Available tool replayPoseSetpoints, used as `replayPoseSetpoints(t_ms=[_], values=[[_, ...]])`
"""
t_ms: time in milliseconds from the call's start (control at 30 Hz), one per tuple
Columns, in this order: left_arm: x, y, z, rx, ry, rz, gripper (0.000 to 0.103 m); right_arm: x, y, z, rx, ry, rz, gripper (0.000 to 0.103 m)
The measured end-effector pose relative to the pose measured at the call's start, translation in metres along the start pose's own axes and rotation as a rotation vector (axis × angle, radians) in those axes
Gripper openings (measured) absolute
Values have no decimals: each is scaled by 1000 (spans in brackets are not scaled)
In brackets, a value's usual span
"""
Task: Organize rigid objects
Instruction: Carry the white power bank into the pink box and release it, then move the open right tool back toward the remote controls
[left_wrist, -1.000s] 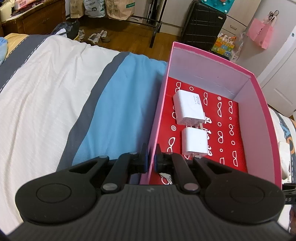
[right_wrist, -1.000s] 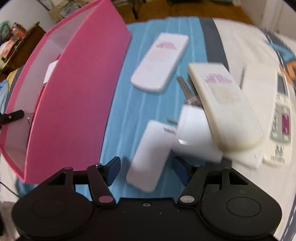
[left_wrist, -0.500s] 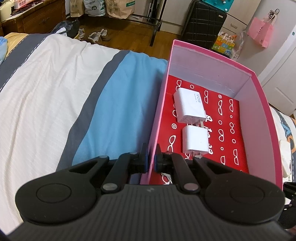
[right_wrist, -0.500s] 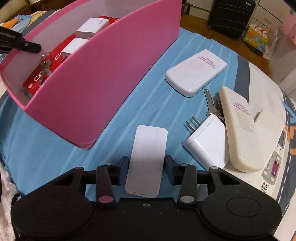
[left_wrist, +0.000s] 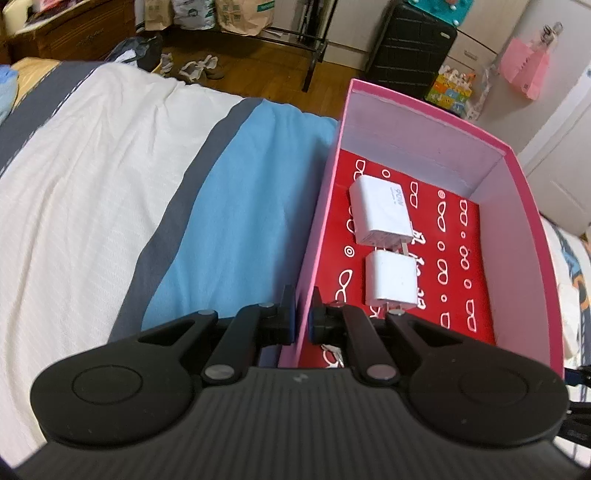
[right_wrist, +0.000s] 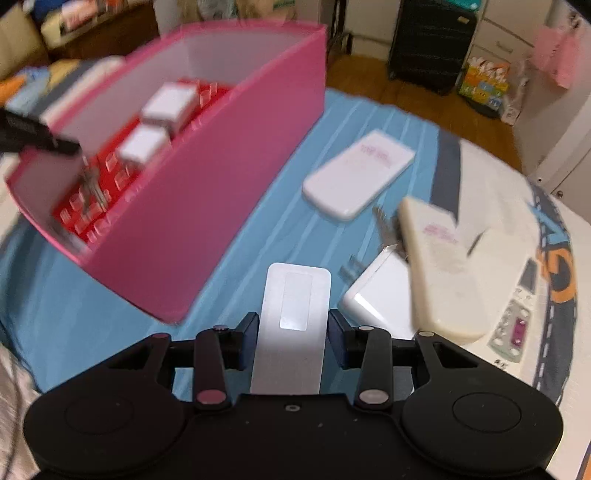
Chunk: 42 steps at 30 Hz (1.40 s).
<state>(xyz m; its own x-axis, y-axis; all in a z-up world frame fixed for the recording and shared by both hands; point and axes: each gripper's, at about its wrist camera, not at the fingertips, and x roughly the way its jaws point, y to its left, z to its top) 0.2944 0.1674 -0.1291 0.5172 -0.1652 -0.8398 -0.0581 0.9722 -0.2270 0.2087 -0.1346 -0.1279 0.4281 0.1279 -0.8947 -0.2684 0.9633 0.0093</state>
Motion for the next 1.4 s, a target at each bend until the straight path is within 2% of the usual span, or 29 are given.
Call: replayPoseSetpoints(t_ms=[233, 333, 433, 500, 633, 733, 900, 1000, 1100, 1167, 1300, 1400], values=[[0, 0, -1, 3, -1, 0, 5, -74, -1, 23, 98, -257, 90, 45], [0, -3, -1, 9, -4, 4, 5, -91, 20, 47, 102, -308, 180, 45], [-1, -2, -2, -2, -2, -4, 6, -87, 48, 82, 106, -282, 261, 45], [-1, -1, -2, -5, -2, -10, 6, -72, 65, 107, 94, -243, 272, 45], [-1, 0, -2, -6, -2, -18, 6, -14, 88, 157, 102, -124, 128, 45], [-1, 3, -1, -8, -2, -25, 6, 19, 94, 178, 108, -76, 63, 45], [0, 4, -1, 10, -15, -32, 6, 61, 85, 188, 170, 13, 22, 45], [0, 4, -1, 10, -14, -37, 6, 80, 86, 197, 199, 37, -31, 46], [0, 4, -1, 15, -16, -35, 6, 97, 85, 203, 235, 74, -37, 47], [0, 5, 0, 15, -15, -37, 6, 95, 81, 202, 276, 69, -38, 55], [0, 4, 0, 19, -15, -34, 6, 80, 69, 192, 294, 30, 53, 55], [1, 4, 0, 16, -13, -33, 6, 47, 58, 177, 256, -23, 161, 55]])
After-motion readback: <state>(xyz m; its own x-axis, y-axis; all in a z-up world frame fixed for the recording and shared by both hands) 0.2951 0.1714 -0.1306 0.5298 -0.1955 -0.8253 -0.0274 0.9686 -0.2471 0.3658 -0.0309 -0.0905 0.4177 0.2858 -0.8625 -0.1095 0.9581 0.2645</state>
